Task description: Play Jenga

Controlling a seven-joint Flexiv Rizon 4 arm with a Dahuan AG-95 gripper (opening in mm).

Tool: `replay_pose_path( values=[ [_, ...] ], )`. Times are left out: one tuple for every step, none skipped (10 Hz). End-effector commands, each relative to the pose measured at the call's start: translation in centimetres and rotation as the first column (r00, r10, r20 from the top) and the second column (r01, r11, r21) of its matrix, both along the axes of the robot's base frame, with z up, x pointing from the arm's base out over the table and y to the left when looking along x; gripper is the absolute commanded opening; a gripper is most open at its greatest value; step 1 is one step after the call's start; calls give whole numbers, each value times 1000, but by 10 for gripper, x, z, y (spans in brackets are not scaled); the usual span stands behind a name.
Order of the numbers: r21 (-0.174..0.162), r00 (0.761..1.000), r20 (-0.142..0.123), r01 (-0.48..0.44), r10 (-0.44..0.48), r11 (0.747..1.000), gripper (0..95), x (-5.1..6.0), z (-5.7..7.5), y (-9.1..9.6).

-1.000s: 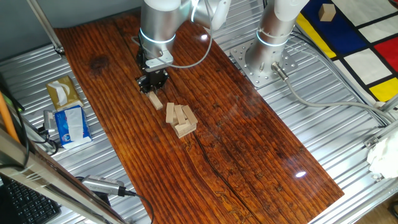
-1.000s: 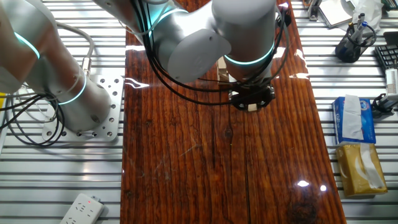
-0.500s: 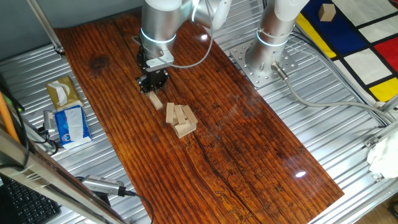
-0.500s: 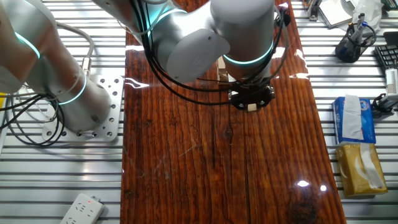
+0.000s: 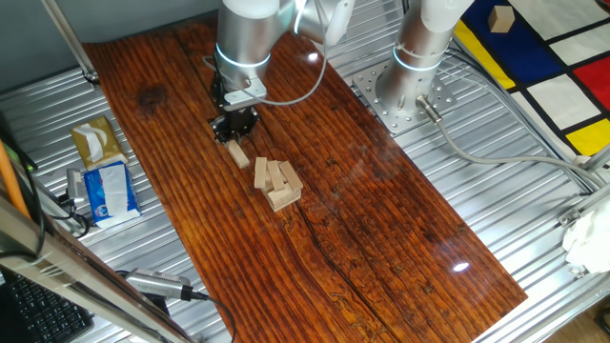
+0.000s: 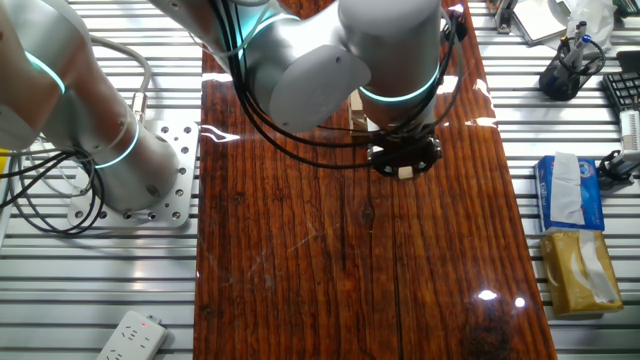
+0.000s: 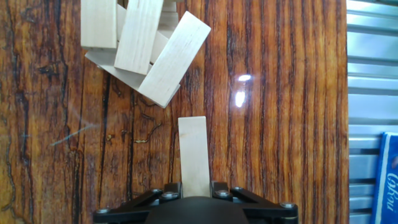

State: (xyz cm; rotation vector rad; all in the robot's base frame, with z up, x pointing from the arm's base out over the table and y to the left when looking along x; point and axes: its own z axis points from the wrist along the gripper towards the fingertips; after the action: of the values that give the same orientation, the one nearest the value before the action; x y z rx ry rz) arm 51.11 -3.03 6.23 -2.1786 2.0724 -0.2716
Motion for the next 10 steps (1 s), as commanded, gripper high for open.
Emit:
replay_pose_path(
  values=[
    [-1,1000,5,2,-2,1000,0,2,-3,0],
    [-2,1000,5,3,-3,1000,0,2,-3,-1],
    [-2,1000,5,4,-4,1000,0,2,-4,-1],
    [-2,1000,5,3,-3,1000,0,2,-4,-1],
    [-4,1000,6,1,-1,1000,0,2,-4,-1],
    [-8,1000,7,1,-1,1000,0,2,-4,-1],
    [-7,1000,7,2,-2,1000,0,2,-4,-1],
    [-7,1000,8,4,-4,1000,0,2,-4,-1],
    [-6,1000,8,6,-6,1000,0,2,-4,-1],
    [-6,1000,8,7,-7,1000,0,2,-4,-1]
  ],
)
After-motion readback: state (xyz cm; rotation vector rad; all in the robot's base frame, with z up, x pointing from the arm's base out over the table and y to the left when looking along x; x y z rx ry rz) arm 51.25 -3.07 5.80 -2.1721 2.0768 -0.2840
